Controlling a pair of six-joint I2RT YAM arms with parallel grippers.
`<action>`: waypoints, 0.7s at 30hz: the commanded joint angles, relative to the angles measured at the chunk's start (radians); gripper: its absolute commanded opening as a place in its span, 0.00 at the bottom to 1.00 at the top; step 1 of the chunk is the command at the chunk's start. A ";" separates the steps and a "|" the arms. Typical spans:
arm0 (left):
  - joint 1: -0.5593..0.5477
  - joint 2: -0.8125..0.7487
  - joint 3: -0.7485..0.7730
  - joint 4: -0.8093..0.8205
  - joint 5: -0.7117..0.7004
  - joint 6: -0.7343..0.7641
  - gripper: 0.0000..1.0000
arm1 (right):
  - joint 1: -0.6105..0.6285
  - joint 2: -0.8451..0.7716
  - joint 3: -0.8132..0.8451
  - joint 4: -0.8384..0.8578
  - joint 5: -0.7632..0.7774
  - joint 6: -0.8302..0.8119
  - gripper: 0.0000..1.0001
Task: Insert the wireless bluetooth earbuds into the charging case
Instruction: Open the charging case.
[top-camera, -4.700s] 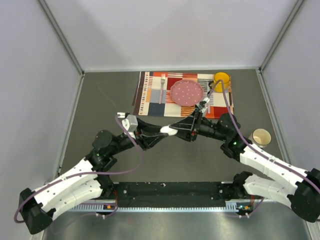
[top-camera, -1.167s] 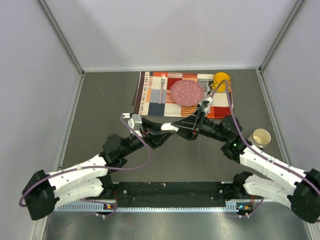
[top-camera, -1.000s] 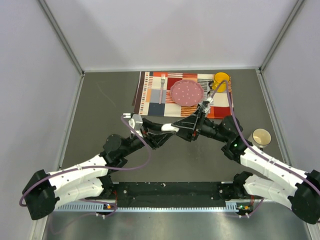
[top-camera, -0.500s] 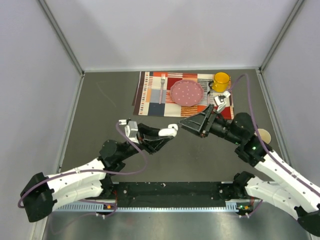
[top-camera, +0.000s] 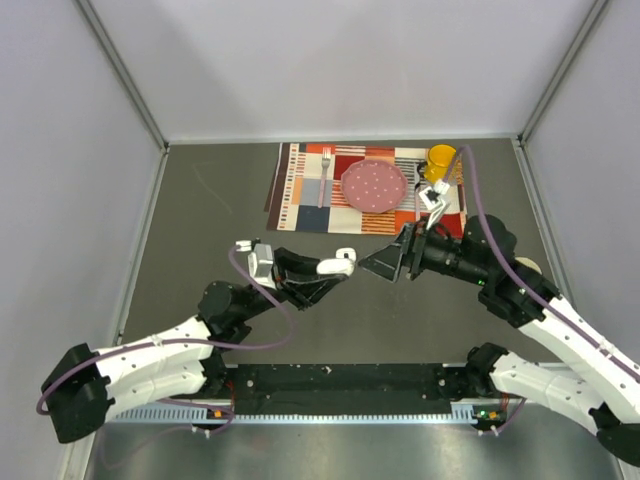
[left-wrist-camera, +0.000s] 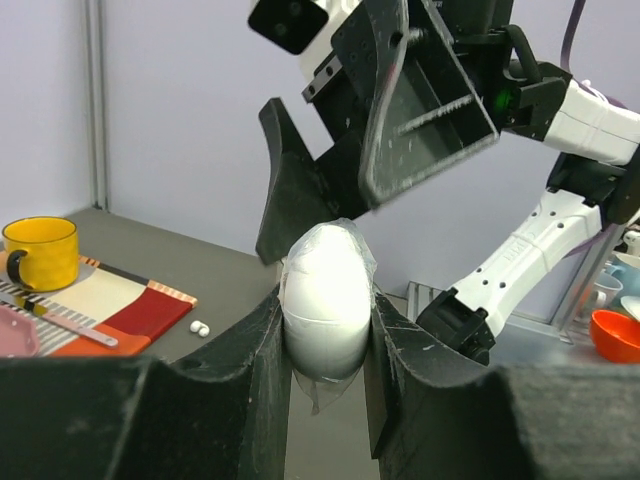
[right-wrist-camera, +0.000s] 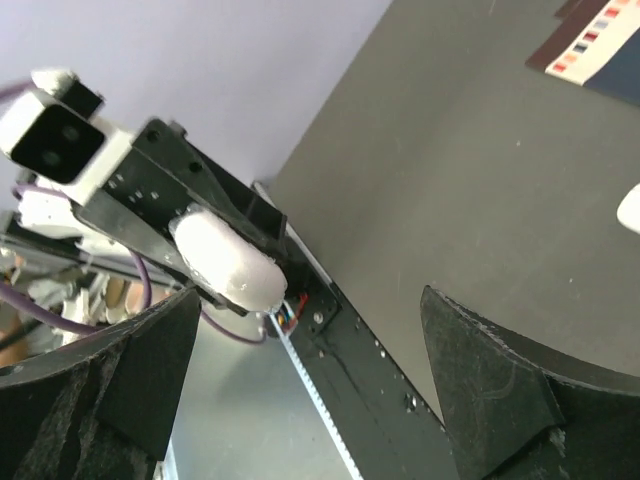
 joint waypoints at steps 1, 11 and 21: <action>-0.003 0.034 0.049 0.057 0.042 -0.042 0.00 | 0.081 0.030 0.066 -0.022 0.014 -0.081 0.91; -0.003 0.040 0.046 0.090 0.052 -0.042 0.00 | 0.157 0.073 0.072 -0.019 0.110 -0.098 0.90; -0.001 0.014 0.060 0.074 0.076 -0.031 0.00 | 0.157 0.063 0.055 -0.025 0.158 -0.102 0.90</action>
